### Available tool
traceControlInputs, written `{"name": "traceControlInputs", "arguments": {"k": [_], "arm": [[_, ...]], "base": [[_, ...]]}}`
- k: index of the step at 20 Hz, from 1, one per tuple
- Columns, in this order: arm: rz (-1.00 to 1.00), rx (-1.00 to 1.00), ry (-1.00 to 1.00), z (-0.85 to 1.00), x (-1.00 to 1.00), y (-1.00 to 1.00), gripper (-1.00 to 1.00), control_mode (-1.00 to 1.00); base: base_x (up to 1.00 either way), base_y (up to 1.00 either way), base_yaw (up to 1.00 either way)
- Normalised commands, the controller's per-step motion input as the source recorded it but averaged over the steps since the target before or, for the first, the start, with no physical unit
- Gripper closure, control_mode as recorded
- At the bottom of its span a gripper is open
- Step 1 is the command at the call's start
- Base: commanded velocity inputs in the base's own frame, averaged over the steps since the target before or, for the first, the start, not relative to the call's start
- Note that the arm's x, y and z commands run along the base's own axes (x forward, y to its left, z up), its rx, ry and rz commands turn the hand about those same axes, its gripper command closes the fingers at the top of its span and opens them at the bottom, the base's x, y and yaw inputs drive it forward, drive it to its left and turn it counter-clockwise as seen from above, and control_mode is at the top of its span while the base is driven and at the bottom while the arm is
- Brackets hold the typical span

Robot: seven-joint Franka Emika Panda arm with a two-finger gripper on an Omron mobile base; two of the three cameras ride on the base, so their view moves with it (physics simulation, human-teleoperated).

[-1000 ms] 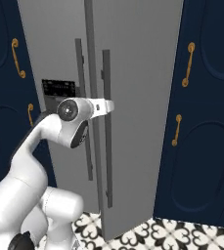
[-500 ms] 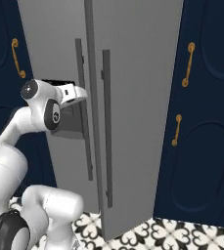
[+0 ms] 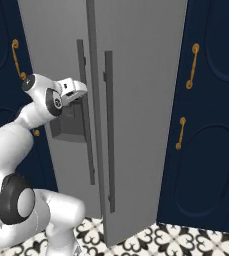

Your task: Take the strawberry from the fridge and place it on top of the pancake, located on the dining counter.

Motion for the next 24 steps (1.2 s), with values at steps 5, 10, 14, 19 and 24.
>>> {"name": "traceControlInputs", "arguments": {"k": [5, 10, 14, 19, 24], "arm": [[-0.13, -0.10, 0.00, -0.20, 0.58, 0.00, -1.00, -1.00], [-0.05, -0.07, 0.00, -0.18, 0.52, 0.00, -1.00, -1.00], [-0.08, -0.02, -0.02, -0.05, 0.13, -0.33, -1.00, -1.00], [-0.09, 0.00, -0.08, 0.00, 0.02, -0.57, -1.00, -1.00], [-0.12, 0.00, -0.09, 0.00, -0.03, -0.70, -1.00, -1.00]], "base": [[0.00, 0.00, 0.00], [0.00, 0.00, 0.00], [0.00, 0.00, 0.00], [0.00, 0.00, 0.00], [0.00, 0.00, 0.00]]}}
